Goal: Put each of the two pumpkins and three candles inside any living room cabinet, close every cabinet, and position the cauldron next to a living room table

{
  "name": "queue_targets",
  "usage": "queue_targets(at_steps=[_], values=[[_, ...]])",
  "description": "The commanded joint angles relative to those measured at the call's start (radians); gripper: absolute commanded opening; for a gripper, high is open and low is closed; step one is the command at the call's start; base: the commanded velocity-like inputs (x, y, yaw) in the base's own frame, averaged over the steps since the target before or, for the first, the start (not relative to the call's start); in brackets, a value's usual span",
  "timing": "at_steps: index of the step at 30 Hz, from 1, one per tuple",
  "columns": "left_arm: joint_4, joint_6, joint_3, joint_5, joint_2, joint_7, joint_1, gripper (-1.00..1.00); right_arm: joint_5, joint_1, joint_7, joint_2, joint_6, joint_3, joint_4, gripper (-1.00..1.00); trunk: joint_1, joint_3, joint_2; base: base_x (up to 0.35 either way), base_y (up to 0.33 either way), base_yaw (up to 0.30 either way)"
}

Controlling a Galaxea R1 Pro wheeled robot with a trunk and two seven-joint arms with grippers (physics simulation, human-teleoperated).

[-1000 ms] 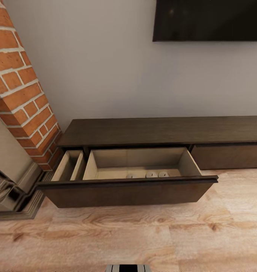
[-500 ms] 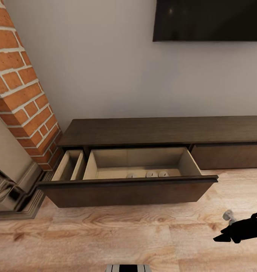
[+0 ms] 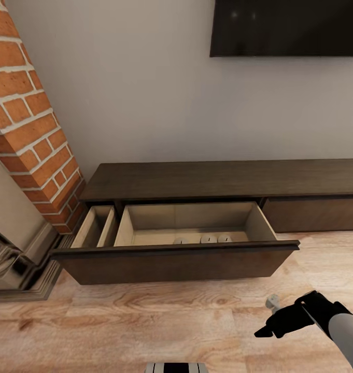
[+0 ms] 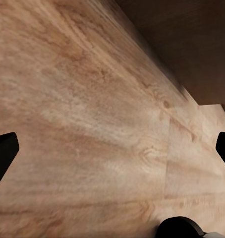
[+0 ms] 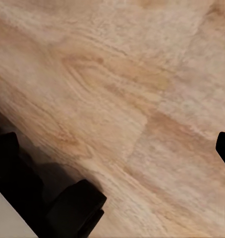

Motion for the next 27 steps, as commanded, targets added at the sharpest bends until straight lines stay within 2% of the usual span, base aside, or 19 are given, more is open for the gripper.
queue_targets(at_steps=[1, 3, 8, 17, 27], values=[[0.0, -0.006, 0.001, -0.002, -0.001, -0.002, 0.0, 1.0, -0.002, 0.0, -0.024, 0.017, 0.008, 0.002, 0.012, 1.0, 0.0, -0.001, 0.0, 0.0, 0.0, 0.0], [0.0, -0.006, 0.001, -0.002, -0.002, -0.002, 0.0, 1.0, 0.0, 0.0, -0.056, 0.031, 0.006, 0.003, 0.026, 1.0, 0.0, -0.001, 0.0, 0.0, 0.0, 0.0], [0.0, -0.006, 0.001, -0.002, -0.003, -0.002, 0.0, 1.0, 0.011, 0.0, -0.092, 0.042, 0.008, 0.001, 0.041, 1.0, 0.0, -0.001, 0.0, 0.0, 0.0, 0.0], [0.0, -0.006, 0.001, -0.003, -0.004, -0.002, 0.0, 1.0, 0.026, 0.0, -0.104, 0.035, 0.008, -0.002, 0.048, 1.0, 0.0, -0.001, 0.0, 0.0, 0.0, 0.023], [0.0, -0.006, 0.001, -0.005, -0.005, -0.002, 0.0, 1.0, 0.024, 0.0, -0.109, 0.035, 0.006, -0.002, 0.047, 1.0, 0.0, -0.001, 0.0, 0.0, 0.0, 0.214]])
